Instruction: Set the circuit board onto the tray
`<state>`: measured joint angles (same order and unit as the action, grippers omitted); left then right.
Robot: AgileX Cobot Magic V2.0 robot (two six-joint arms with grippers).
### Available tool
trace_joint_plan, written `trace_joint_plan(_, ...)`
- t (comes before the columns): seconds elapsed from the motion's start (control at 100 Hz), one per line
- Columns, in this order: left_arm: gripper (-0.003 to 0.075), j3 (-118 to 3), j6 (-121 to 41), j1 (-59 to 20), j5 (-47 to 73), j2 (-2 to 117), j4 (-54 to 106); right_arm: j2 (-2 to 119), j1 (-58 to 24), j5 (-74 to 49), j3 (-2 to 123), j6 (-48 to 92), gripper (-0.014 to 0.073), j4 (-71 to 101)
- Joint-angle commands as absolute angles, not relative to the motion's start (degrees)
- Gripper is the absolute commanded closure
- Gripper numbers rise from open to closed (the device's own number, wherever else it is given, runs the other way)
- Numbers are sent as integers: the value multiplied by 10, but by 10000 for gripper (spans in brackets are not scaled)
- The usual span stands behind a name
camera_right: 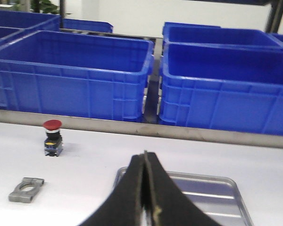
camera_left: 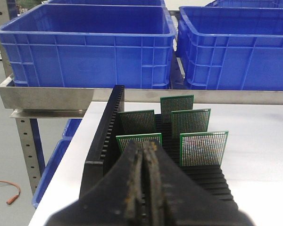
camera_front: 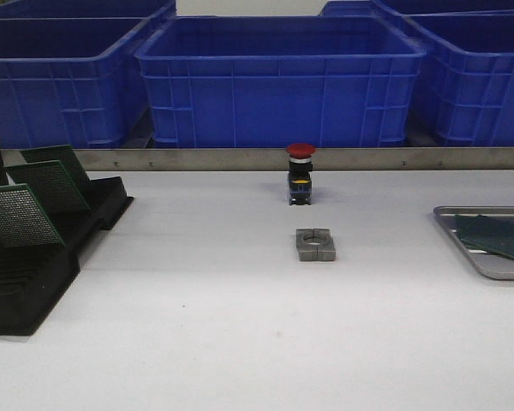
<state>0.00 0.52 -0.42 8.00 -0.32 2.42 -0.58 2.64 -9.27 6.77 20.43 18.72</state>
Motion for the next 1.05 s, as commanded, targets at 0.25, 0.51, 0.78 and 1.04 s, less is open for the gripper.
trace_joint_plan(0.25,741,28,10,-4,31,-20,27,-21,17,42,-9,-65,655,-51)
trace_joint_plan(0.51,741,28,10,-4,31,-20,27,-21,17,48,-9,-65,655,-51)
trace_joint_plan(0.78,741,28,10,-4,31,-20,27,-21,18,48,-9,-65,655,-51)
trace_joint_plan(1.04,741,28,10,-4,31,-20,27,-21,18,48,-9,-65,655,-51)
